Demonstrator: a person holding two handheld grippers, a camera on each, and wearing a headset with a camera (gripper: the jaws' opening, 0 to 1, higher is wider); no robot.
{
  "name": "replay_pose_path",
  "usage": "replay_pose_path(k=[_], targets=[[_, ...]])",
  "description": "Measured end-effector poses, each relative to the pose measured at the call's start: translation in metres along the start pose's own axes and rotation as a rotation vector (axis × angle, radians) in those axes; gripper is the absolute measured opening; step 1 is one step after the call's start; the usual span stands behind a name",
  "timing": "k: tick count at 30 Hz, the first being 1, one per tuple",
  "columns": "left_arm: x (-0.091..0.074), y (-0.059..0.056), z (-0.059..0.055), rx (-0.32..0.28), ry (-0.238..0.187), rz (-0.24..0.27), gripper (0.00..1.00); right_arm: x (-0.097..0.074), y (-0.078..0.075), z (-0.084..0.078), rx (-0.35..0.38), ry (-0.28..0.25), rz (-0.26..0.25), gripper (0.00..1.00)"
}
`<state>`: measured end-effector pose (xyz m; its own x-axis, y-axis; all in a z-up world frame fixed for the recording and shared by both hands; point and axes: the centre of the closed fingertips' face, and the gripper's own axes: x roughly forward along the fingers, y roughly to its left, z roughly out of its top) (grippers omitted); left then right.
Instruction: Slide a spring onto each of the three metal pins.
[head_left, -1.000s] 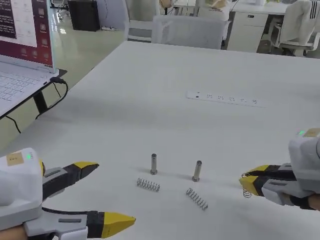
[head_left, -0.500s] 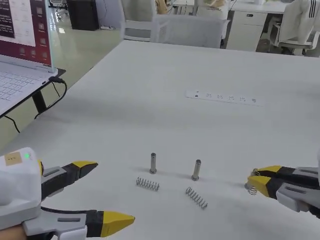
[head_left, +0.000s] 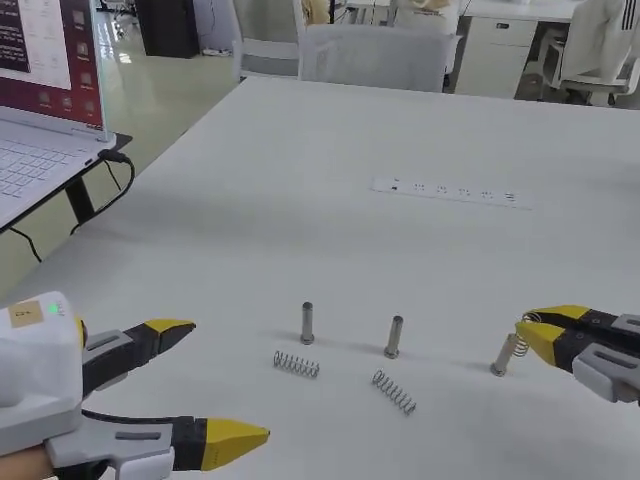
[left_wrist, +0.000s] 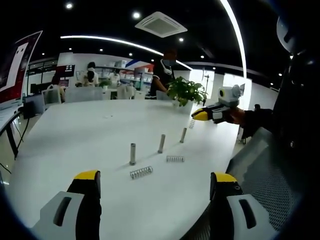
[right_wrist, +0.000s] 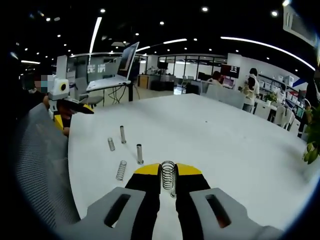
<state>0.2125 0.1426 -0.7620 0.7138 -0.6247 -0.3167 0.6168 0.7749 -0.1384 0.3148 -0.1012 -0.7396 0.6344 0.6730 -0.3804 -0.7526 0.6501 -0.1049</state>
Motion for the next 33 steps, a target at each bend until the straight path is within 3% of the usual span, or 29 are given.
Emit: replay_pose_path(k=[10, 33], targets=[[-0.001, 0.000, 0.000, -0.004, -0.001, 0.005, 0.87, 0.011, -0.011, 0.000, 0.006, -0.013, -0.030, 0.08], [0.000, 0.000, -0.003, -0.009, 0.006, 0.004, 0.87, 0.019, -0.018, -0.017, 0.048, 0.007, -0.033, 0.08]])
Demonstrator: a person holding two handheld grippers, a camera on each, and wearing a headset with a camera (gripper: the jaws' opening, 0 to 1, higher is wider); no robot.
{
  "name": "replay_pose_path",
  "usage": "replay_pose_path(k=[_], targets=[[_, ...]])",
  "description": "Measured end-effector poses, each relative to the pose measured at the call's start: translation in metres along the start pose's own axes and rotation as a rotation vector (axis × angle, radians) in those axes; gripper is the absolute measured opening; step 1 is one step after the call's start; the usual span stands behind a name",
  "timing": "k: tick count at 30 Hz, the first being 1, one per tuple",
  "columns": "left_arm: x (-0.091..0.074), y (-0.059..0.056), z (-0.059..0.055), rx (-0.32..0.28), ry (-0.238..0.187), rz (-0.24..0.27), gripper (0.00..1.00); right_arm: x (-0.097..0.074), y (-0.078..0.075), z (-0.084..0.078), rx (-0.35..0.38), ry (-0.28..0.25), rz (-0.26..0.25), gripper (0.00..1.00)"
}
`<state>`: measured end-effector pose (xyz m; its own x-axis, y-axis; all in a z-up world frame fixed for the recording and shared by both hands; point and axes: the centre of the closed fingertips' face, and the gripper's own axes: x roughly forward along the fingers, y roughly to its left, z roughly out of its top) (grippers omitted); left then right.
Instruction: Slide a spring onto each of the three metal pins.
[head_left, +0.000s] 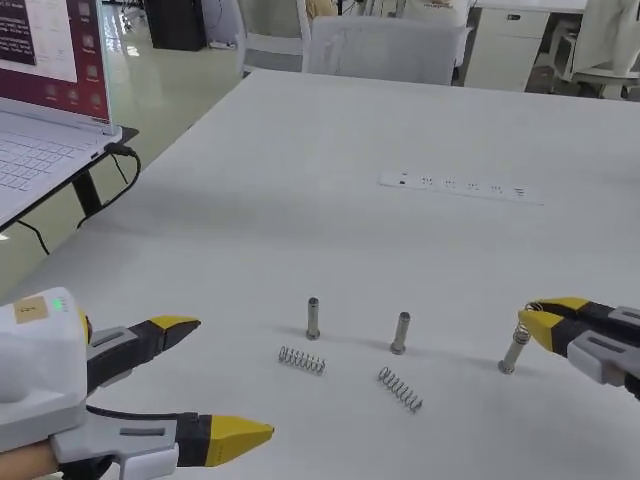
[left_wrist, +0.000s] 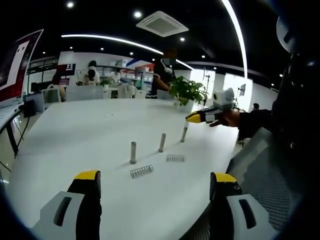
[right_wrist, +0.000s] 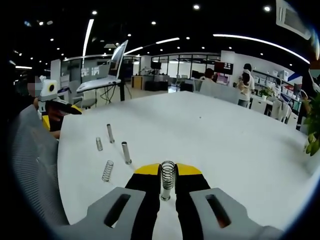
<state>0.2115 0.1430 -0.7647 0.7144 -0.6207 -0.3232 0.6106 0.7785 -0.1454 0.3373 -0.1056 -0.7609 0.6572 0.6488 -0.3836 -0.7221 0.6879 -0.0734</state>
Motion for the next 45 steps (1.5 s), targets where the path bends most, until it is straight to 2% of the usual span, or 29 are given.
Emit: replay_pose_path(k=[16, 23, 24, 26, 29, 35, 40, 45], targets=[[0.000, 0.000, -0.001, 0.002, 0.006, 0.001, 0.87, 0.011, 0.000, -0.030, 0.113, -0.007, 0.024, 0.08], [0.000, 0.000, 0.000, 0.004, 0.007, 0.000, 0.87, 0.017, 0.005, -0.045, 0.084, 0.033, 0.032, 0.09], [0.000, 0.000, 0.000, 0.004, 0.007, 0.001, 0.87, 0.016, 0.002, -0.044, 0.080, 0.017, 0.027, 0.09], [0.000, 0.001, 0.000, 0.003, 0.006, 0.001, 0.87, 0.016, 0.001, -0.046, 0.086, 0.026, 0.029, 0.09], [0.000, 0.000, 0.000, 0.004, 0.005, 0.000, 0.87, 0.017, 0.001, -0.053, 0.083, 0.068, 0.035, 0.09], [0.000, 0.000, 0.000, 0.004, 0.004, -0.001, 0.87, 0.014, 0.004, -0.058, 0.110, 0.100, 0.032, 0.16], [0.000, 0.000, 0.001, 0.003, 0.001, -0.001, 0.87, 0.008, 0.005, -0.065, 0.131, 0.127, 0.024, 0.17], [0.001, 0.000, 0.001, 0.002, -0.001, -0.003, 0.87, -0.002, 0.012, -0.070, 0.142, 0.163, 0.034, 0.18]])
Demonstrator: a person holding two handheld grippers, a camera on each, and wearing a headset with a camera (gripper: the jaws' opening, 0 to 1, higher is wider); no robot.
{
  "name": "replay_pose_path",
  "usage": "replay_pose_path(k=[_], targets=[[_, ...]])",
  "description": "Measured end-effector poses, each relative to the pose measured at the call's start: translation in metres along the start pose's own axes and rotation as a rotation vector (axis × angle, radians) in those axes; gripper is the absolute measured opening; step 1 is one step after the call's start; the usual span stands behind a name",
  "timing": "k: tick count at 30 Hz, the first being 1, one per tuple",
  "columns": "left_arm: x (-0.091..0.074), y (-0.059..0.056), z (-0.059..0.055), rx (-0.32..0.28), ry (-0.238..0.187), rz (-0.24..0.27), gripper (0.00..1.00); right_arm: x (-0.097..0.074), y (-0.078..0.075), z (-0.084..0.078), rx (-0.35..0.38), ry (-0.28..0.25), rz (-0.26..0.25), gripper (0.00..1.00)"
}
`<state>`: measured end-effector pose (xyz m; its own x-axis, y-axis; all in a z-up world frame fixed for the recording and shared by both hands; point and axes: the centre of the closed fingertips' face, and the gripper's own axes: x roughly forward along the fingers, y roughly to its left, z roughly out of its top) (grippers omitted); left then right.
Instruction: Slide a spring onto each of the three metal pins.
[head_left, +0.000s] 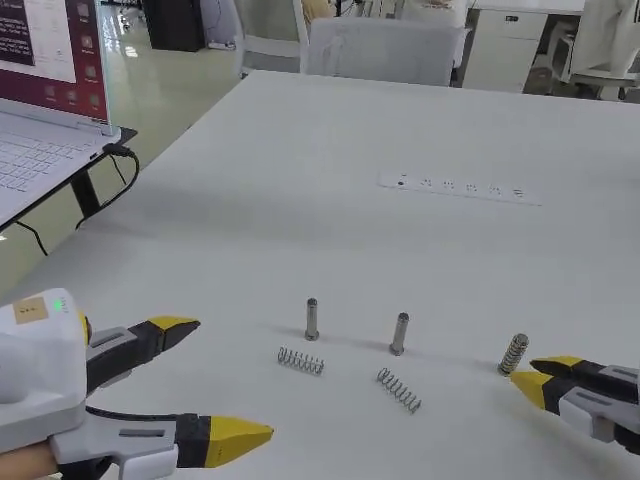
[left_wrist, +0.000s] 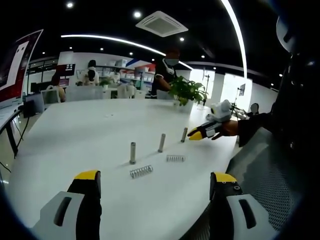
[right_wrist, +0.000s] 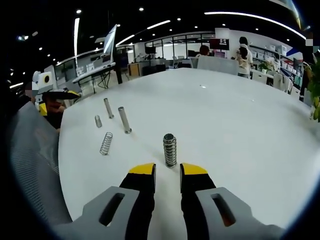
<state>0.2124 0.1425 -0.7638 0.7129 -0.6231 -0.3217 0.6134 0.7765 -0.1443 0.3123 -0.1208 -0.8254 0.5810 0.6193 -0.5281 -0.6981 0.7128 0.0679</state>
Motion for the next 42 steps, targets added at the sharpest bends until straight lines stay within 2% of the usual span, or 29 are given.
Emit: replay_pose_path(k=[4, 9, 13, 17, 19, 31, 42], targets=[[0.000, 0.000, 0.000, 0.001, -0.001, 0.000, 0.87, -0.005, 0.007, -0.001, 0.011, 0.012, 0.014, 0.18], [0.000, -0.001, 0.000, 0.003, -0.001, -0.001, 0.87, -0.008, 0.024, -0.002, -0.029, 0.058, 0.053, 0.17], [0.000, -0.001, 0.001, 0.004, -0.002, 0.001, 0.87, -0.007, 0.034, -0.003, -0.025, 0.083, 0.082, 0.17], [-0.001, 0.000, 0.001, 0.005, -0.003, 0.002, 0.87, -0.005, 0.045, -0.007, -0.030, 0.126, 0.134, 0.17], [-0.001, 0.000, 0.001, 0.004, -0.004, 0.002, 0.87, -0.004, 0.051, -0.009, -0.063, 0.152, 0.156, 0.17], [-0.001, -0.001, 0.001, 0.005, -0.006, 0.003, 0.87, 0.008, 0.085, 0.013, -0.176, 0.191, 0.255, 0.18], [-0.001, -0.001, 0.002, 0.006, -0.009, 0.006, 0.87, 0.023, 0.103, 0.024, -0.249, 0.219, 0.297, 0.18]])
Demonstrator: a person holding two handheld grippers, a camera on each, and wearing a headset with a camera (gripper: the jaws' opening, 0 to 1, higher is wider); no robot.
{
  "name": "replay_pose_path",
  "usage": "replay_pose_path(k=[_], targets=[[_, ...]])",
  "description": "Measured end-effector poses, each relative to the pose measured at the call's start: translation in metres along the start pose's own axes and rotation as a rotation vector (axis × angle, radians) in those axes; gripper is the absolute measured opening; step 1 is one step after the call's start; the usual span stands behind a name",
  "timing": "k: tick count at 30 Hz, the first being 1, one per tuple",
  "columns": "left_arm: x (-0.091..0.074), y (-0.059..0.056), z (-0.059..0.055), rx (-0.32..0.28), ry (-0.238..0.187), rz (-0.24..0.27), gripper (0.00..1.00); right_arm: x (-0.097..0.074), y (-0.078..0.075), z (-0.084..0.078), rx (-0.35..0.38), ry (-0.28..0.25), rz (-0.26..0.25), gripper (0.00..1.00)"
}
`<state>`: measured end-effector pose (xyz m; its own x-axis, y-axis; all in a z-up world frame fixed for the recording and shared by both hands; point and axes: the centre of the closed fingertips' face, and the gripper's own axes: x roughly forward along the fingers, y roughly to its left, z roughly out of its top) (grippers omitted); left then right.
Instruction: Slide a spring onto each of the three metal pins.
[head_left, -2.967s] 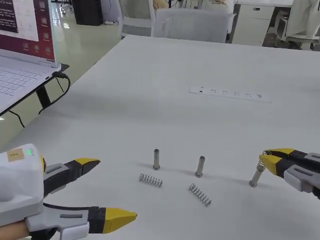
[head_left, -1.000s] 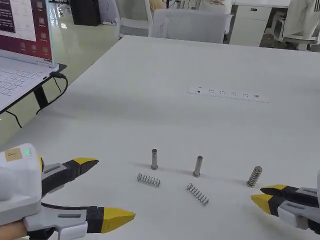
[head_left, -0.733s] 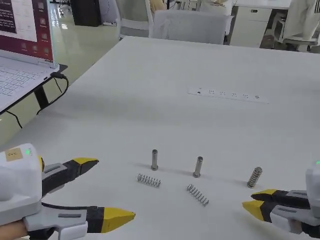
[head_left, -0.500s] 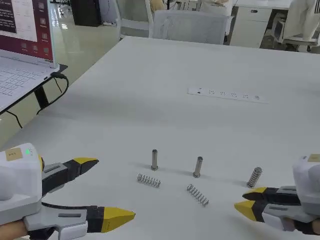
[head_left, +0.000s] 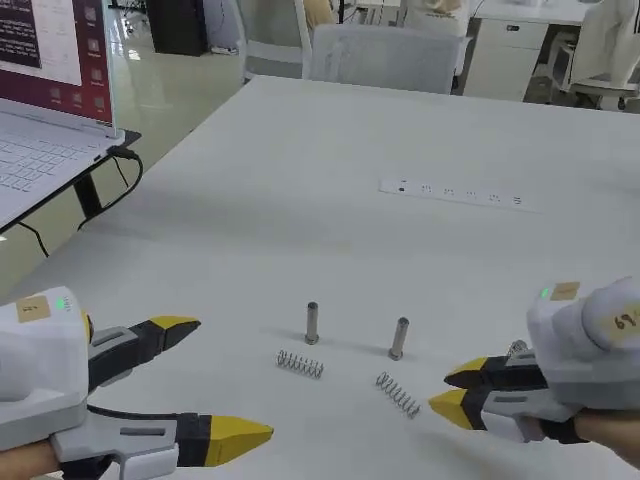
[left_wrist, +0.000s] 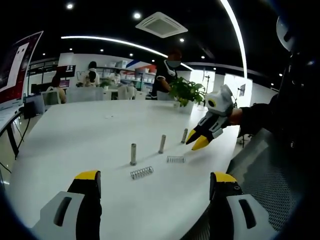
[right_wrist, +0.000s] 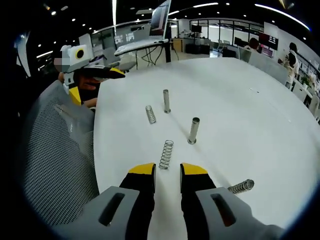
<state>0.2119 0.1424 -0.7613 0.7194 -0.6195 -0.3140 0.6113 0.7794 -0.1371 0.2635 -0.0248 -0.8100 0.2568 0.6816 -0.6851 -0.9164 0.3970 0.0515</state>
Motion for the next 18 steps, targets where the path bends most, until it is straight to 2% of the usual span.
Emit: replay_pose_path(k=[18], targets=[[0.000, 0.001, 0.000, -0.003, -0.002, -0.004, 0.87, 0.020, -0.002, 0.023, -0.027, 0.038, 0.006, 0.17]])
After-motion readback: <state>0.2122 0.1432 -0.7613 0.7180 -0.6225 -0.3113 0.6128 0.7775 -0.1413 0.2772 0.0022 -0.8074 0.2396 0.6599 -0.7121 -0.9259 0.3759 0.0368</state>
